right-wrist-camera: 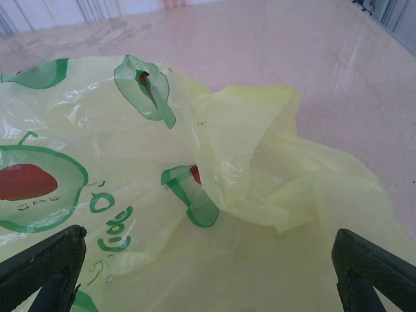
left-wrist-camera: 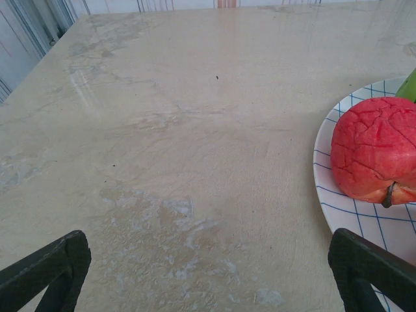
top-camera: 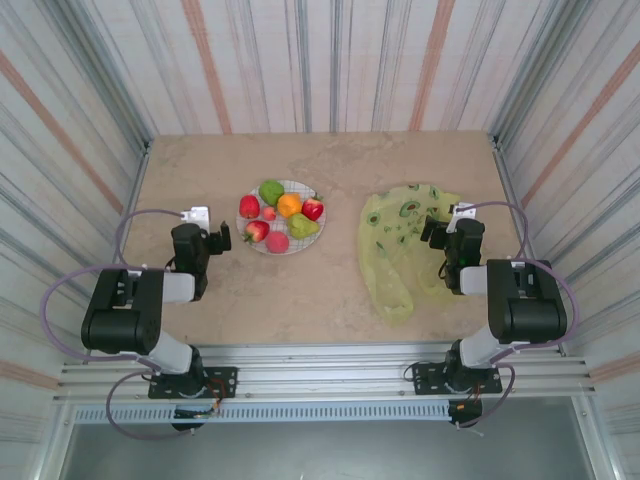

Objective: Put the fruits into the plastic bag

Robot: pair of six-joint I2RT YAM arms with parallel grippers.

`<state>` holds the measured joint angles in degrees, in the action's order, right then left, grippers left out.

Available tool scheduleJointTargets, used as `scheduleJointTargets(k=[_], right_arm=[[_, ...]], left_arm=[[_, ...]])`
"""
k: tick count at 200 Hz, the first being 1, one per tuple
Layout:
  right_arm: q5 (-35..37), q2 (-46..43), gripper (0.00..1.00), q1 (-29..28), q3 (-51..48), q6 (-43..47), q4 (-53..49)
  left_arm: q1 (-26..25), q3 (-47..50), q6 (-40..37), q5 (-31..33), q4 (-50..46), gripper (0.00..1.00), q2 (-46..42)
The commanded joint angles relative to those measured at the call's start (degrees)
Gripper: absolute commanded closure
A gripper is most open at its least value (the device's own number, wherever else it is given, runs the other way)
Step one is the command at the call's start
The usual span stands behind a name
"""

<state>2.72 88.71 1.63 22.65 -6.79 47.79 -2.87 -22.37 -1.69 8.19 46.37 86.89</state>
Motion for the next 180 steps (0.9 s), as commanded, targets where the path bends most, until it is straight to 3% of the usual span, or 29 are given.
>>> scheduleJointTargets(k=[1,180], right_arm=[[-0.5,-0.3,0.01,0.2,0.0,1.4,-0.1],[-1.3,-0.3,0.01,0.6,0.1,1.2,-0.3]], left_arm=[[-0.3,0.0,-0.1,1.1,1.0,0.01,-0.5],[0.1,0.1,0.1,0.5,0.9,0.01,-0.6]])
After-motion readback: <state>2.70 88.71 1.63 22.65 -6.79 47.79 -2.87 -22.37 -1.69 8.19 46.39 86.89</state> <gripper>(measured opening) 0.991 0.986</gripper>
